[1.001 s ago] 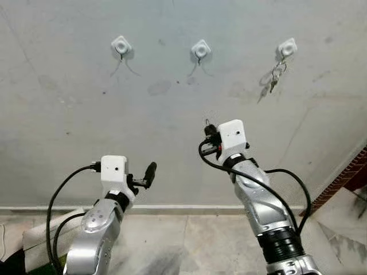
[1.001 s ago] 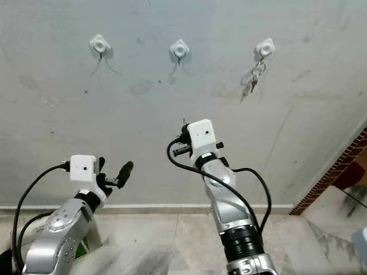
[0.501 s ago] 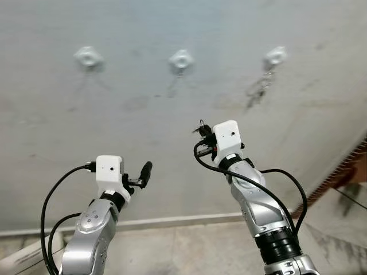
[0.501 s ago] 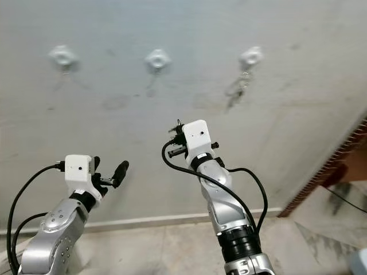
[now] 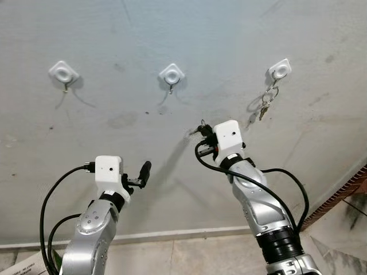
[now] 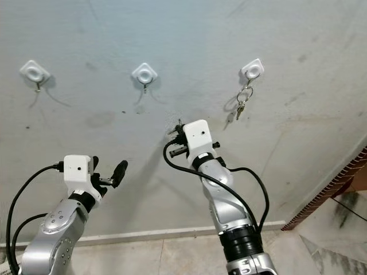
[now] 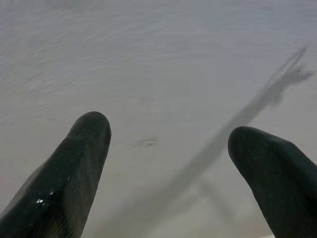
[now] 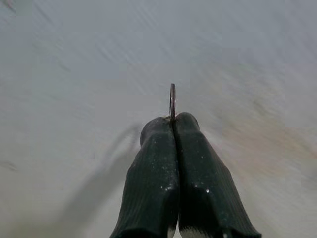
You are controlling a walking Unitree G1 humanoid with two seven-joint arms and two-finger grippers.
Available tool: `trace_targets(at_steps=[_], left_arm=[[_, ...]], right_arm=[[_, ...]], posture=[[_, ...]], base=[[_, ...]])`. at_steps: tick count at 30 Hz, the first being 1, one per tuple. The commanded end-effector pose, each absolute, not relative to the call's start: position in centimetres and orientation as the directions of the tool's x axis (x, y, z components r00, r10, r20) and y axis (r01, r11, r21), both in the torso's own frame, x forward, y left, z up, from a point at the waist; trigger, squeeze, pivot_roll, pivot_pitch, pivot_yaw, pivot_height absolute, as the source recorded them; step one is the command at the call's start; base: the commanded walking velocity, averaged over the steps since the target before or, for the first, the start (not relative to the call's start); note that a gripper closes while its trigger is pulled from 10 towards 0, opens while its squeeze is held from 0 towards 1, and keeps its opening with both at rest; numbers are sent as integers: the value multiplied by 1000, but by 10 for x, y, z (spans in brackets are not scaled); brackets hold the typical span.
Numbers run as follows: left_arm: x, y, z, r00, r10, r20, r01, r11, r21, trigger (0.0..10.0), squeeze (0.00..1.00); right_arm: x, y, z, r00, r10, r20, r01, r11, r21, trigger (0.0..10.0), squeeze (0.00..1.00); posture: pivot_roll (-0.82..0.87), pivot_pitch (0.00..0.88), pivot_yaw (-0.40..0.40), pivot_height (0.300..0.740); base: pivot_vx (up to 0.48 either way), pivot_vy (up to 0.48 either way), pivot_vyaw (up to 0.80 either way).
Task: Hang keys on a hook
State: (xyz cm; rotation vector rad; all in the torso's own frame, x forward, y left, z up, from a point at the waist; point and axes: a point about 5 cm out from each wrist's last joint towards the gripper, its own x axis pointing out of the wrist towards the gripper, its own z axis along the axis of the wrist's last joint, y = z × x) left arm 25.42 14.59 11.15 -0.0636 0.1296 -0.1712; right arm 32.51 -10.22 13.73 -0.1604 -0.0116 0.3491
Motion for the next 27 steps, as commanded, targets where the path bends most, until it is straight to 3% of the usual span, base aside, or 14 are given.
trace_targets(at_steps=[1, 13, 21, 27], left_arm=[[248, 157, 119, 987, -125, -105, 124, 992, -20, 10000, 0], [198, 190, 122, 990, -13, -142, 24, 997, 76, 10000, 0], [181, 194, 129, 991, 23, -134, -8, 994, 113, 10000, 0], [179, 195, 132, 992, 36, -124, -21, 992, 124, 10000, 0]], right_arm=[[322, -103, 144, 936, 353, 7, -349, 926, -146, 10000, 0], [275, -126, 154, 894, 448, 1, -446, 889, -100, 10000, 0], [248, -122, 152, 826, 559, -68, -563, 823, -69, 10000, 0], [239, -105, 154, 744, 662, -84, -667, 745, -33, 10000, 0]], posture=[[128, 0, -4, 740], [138, 0, -4, 740], [160, 0, -5, 740], [181, 0, -8, 740]], base=[[0, 0, 0], [0, 0, 0], [0, 0, 0], [0, 0, 0]])
